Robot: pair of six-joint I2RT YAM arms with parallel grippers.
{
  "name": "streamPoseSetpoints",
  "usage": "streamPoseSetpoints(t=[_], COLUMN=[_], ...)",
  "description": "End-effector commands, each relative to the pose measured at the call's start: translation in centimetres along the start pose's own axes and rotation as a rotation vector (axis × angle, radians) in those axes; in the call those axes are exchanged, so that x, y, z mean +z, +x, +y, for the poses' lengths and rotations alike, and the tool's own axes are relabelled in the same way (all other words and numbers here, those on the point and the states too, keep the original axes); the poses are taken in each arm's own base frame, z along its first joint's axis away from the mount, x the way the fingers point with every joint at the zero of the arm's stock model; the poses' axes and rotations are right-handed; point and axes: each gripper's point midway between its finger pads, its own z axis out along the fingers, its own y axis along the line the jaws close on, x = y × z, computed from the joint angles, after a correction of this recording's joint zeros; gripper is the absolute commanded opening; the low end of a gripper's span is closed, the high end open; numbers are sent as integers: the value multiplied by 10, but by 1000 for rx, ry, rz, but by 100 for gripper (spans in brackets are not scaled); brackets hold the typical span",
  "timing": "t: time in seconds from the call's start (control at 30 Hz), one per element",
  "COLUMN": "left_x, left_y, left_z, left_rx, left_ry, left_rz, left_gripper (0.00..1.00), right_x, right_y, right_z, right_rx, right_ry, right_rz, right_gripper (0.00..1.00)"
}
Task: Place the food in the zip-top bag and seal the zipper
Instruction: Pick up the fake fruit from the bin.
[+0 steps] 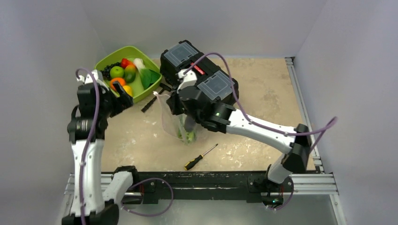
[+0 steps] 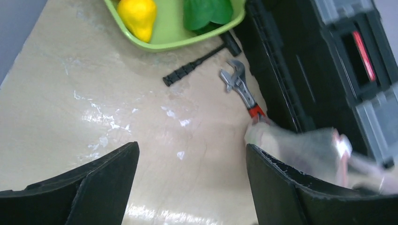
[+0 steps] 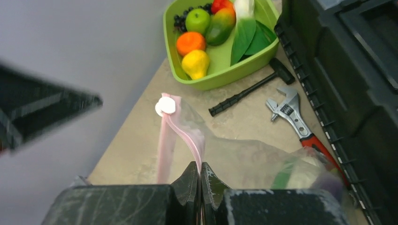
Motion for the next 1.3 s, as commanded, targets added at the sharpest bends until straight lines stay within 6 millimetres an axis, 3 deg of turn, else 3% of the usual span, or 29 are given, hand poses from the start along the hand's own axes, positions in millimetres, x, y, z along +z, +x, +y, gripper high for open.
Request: streamPoseSetpoints(t=[0.0,0.1,0.2,0.33,0.57,0.7,1.0,1.13,1.27], left_x=[63,101,139,194,267,290,332,346,346], left_y=[-28,-33,-36,-36,-41,-32,-7,8,19], left_z=[-10,21,23,41,79,98,90,91,98], left_rx=[-203,-204,-186,-153,55,153,250,266,256], left_ry=[145,-2,20,-42,-175,-254,-242,-257,-305], left_rz=[80,121,155,234,320,356,428,474,536], left_gripper=[82,82,80,77,84,85,81,73,61], right_x=[30,45,54,65,70,65,68,66,64], right_y=[11,19,18,20,21,17,21,19,18], right_z=[5,23,40,51,44,42,31,30,27], right_rx=[-60,-63,-77,-77,-53,-51,-28,-31,-31], right_ry=[70,2,-61,-124,-151,-162,-161,-156,-149], right_rz=[-17,16,24,52,84,82,103,102,99], right_gripper=[0,0,0,0,0,0,0,0,0])
